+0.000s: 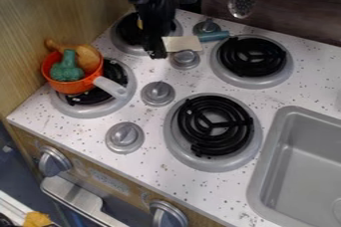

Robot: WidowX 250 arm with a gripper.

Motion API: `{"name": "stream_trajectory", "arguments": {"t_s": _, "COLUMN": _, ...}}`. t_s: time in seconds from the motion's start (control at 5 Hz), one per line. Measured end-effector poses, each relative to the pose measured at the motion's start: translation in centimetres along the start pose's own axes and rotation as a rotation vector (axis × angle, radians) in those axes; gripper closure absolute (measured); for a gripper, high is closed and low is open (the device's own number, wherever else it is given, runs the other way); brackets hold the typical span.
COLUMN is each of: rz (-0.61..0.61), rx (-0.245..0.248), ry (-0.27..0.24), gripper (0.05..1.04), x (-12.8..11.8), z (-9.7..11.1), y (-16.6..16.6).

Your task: Put the knife on the bottom right burner

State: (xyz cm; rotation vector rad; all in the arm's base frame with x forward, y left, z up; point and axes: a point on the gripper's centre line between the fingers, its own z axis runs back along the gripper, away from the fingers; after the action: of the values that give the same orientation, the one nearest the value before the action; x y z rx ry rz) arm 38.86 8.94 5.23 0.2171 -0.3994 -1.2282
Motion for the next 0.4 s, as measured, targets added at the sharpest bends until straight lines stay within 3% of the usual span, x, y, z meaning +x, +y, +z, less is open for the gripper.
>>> {"name": "stream_trajectory", "arguments": {"t_s": 0.4, "rz": -0.079, "rx": 0.063, "ry": 0.017, "gripper": 0.082, "x": -0.31, "z": -0.4, "y": 0.86}}
